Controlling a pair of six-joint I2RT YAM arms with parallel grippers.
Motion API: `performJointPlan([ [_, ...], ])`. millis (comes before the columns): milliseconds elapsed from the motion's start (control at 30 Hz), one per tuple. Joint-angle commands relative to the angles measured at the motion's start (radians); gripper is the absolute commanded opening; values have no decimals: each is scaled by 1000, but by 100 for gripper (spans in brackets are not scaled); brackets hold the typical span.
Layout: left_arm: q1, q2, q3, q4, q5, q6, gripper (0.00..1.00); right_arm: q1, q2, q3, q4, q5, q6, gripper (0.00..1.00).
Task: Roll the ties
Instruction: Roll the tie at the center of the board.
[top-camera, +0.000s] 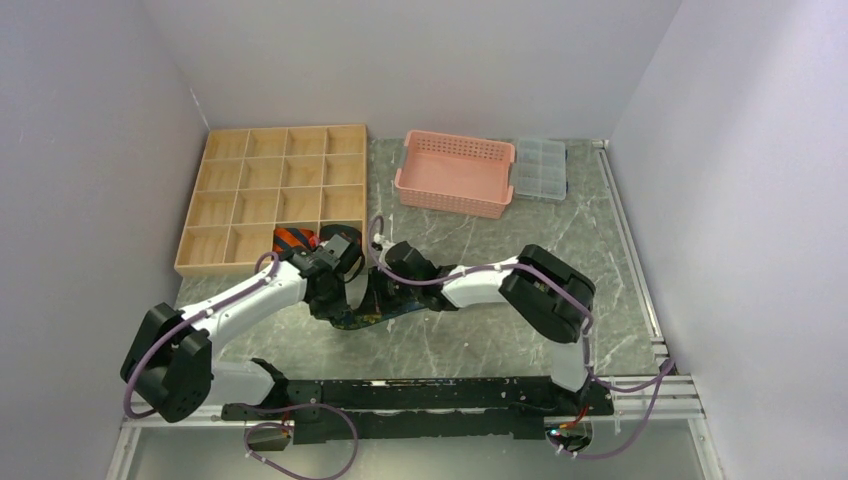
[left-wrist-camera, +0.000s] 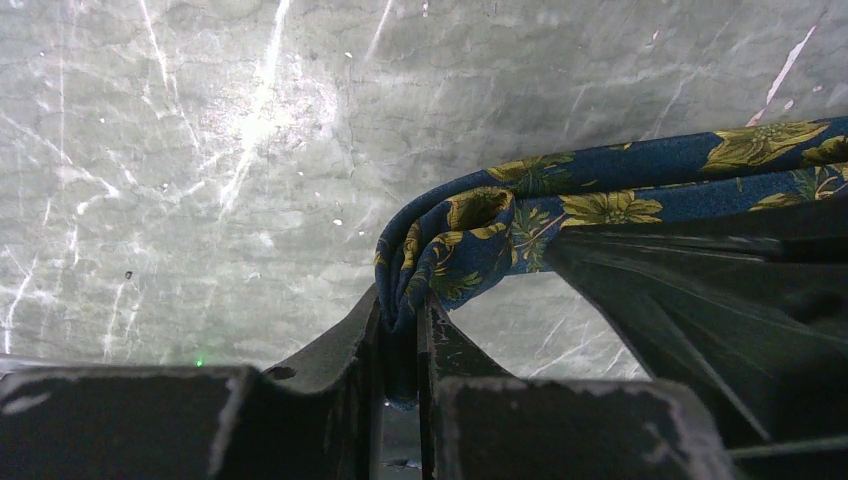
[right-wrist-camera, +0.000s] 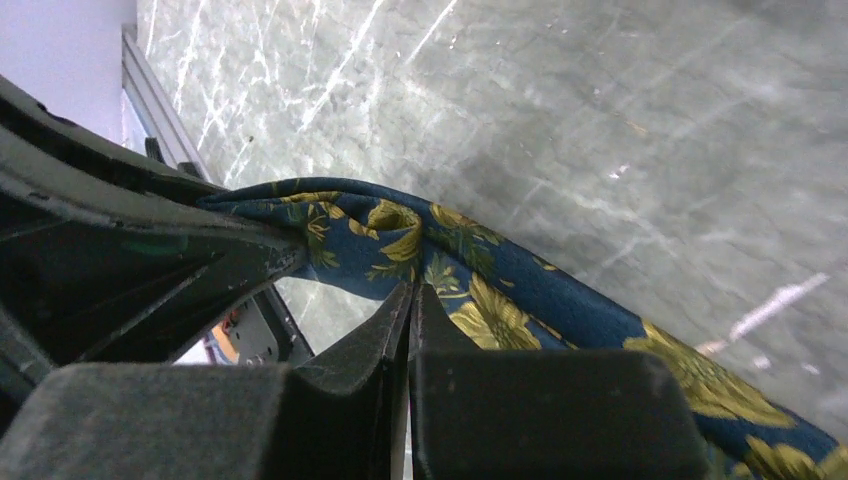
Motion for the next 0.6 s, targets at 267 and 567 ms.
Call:
performJointPlan([
  [267,-5,2,17,38,29,12,3,15,148,112,67,-132,81,1],
  [567,-87,53,20,143,87,-51,3,23,200,110,110,-153,114,0],
])
